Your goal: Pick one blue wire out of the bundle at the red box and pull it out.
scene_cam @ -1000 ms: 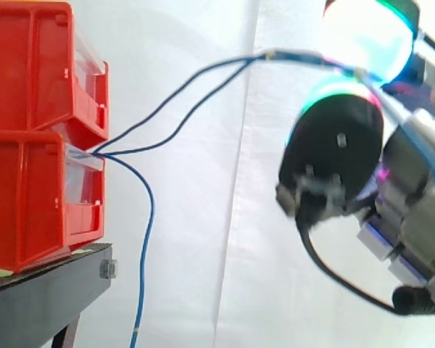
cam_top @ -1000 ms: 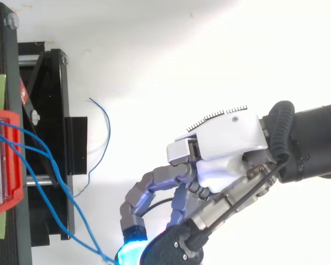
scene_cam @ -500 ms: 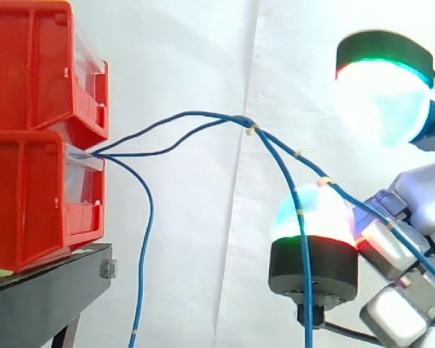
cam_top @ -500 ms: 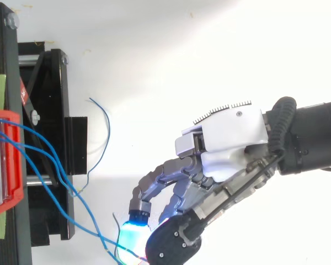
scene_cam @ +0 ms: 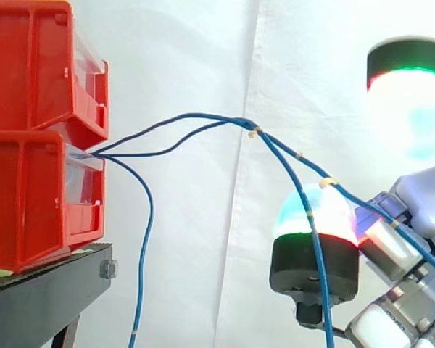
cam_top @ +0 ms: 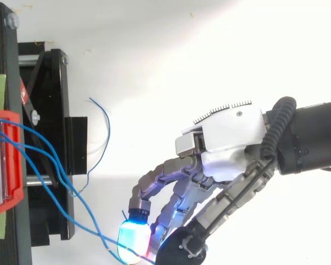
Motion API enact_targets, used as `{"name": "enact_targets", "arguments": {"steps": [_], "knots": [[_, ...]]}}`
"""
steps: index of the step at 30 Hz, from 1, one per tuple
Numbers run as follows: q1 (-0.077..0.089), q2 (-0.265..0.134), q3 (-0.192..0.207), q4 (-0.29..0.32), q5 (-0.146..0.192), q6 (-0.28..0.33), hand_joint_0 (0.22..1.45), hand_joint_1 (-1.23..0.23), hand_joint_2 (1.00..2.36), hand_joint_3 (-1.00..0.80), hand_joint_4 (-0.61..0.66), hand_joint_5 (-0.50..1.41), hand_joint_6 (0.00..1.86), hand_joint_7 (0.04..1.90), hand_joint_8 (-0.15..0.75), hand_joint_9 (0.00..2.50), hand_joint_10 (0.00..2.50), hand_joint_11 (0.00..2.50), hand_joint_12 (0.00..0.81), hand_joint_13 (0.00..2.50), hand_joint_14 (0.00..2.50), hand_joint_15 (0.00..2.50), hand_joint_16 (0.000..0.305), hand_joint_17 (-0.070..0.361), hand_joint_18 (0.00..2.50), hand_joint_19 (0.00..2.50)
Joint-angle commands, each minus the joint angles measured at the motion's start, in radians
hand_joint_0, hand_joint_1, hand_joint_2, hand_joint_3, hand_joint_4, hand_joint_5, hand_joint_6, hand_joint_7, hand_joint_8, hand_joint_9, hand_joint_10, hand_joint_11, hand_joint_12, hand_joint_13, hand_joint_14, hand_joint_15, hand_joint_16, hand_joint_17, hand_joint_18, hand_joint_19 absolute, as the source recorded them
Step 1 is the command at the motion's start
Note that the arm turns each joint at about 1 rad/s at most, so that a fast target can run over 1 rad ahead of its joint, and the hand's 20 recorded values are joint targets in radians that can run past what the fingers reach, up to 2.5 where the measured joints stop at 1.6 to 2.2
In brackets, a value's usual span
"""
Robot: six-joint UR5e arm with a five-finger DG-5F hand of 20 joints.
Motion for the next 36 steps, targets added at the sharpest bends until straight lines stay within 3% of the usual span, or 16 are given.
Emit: {"name": "enact_targets", "arguments": {"steps": [1, 4, 6, 20, 24, 36], "knots": [[0.000, 0.000, -0.003, 0.000, -0.003, 0.000, 0.59, -0.85, 1.00, -0.50, 0.21, -0.10, 0.54, 1.15, 0.293, 0.63, 0.00, 0.10, 0.393, 0.52, 0.01, 0.18, 0.051, 0.114, 0.52, 0.22], [0.000, 0.000, -0.003, -0.001, -0.004, 0.000, 0.53, -0.86, 1.00, -0.50, 0.20, -0.10, 0.72, 0.93, 0.316, 0.66, 0.00, 0.12, 0.409, 0.54, 0.01, 0.19, 0.053, 0.120, 0.55, 0.23], [0.000, 0.000, -0.003, -0.001, -0.003, 0.000, 0.53, -0.87, 1.00, -0.50, 0.18, -0.11, 0.81, 0.88, 0.323, 0.68, 0.00, 0.15, 0.412, 0.56, 0.01, 0.20, 0.053, 0.120, 0.57, 0.23], [0.001, 0.000, -0.003, 0.002, -0.004, 0.000, 0.66, -0.93, 1.00, -0.50, 0.04, -0.11, 0.92, 1.06, 0.325, 0.75, 0.01, 0.25, 0.397, 0.63, 0.01, 0.21, 0.049, 0.110, 0.66, 0.22], [0.001, 0.000, -0.003, 0.002, -0.004, 0.000, 0.62, -0.90, 1.00, -0.50, 0.10, -0.12, 0.92, 0.98, 0.326, 0.76, 0.00, 0.27, 0.400, 0.63, 0.01, 0.22, 0.049, 0.111, 0.66, 0.23], [0.001, 0.000, -0.003, 0.000, -0.004, -0.007, 0.53, -0.73, 1.00, -0.50, 0.12, -0.11, 0.90, 1.02, 0.351, 0.82, 0.00, 0.27, 0.421, 0.66, 0.01, 0.24, 0.053, 0.119, 0.67, 0.28]]}}
